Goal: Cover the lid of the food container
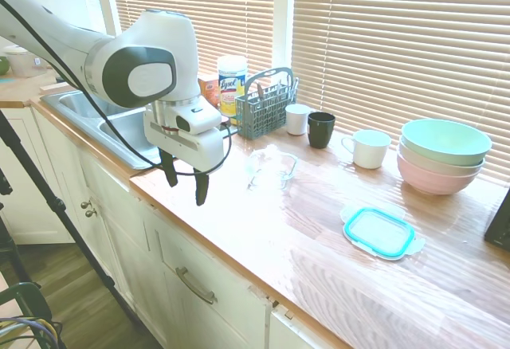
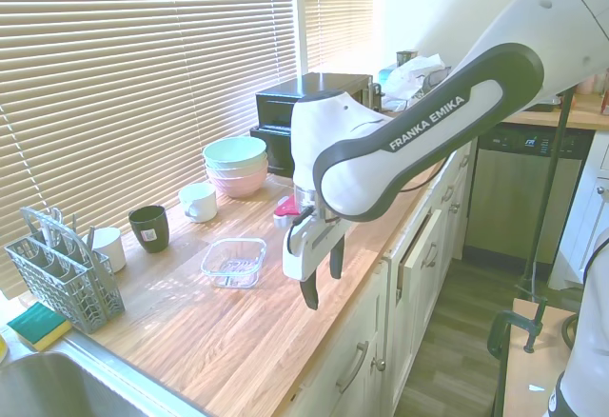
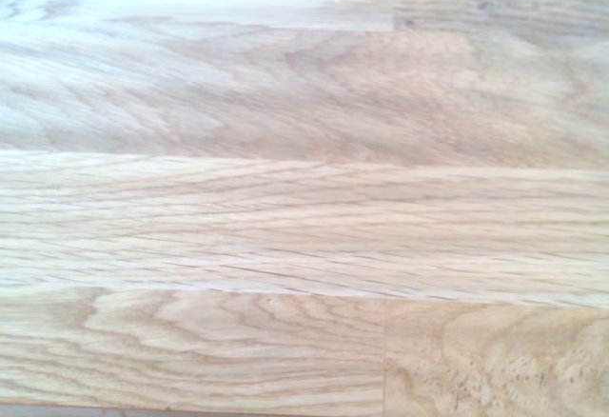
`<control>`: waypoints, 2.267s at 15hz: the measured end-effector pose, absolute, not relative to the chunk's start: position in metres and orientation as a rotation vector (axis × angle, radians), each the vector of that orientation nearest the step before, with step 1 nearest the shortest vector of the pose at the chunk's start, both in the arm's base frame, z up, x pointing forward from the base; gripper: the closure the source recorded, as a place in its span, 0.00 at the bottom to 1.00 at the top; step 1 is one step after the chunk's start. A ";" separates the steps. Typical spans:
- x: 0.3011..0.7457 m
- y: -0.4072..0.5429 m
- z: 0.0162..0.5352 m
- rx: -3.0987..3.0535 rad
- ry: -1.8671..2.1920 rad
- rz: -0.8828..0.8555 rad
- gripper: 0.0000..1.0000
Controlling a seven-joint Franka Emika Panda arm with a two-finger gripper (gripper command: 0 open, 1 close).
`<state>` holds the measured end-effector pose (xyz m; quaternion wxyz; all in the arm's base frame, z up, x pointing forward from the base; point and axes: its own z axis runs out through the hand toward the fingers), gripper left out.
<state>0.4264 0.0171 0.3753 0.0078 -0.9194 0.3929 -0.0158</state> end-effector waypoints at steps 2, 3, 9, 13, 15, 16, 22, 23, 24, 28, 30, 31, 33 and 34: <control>0.427 0.014 0.372 -2.871 1.238 -0.038 0.00; 0.428 0.008 0.372 -2.865 1.248 -0.037 0.00; 0.459 -0.080 0.393 -2.838 1.285 -0.082 0.00; 0.500 -0.165 0.391 -2.823 1.299 -0.059 0.00; 0.519 -0.202 0.392 -2.819 1.301 -0.055 0.00; 0.525 -0.221 0.393 -2.817 1.310 -0.054 0.00; 0.556 -0.322 0.394 -2.746 1.380 -0.041 0.00; 0.561 -0.334 0.394 -2.735 1.387 -0.038 0.00; 0.567 -0.343 0.394 -2.726 1.392 -0.033 0.00; 0.586 -0.375 0.382 -2.699 1.388 -0.014 0.00; 0.591 -0.392 0.374 -2.687 1.387 0.000 0.00; 0.594 -0.398 0.370 -2.680 1.387 0.002 0.00; 0.600 -0.407 0.368 -2.665 1.385 0.007 0.00; 0.603 -0.410 0.368 -2.658 1.384 0.009 0.00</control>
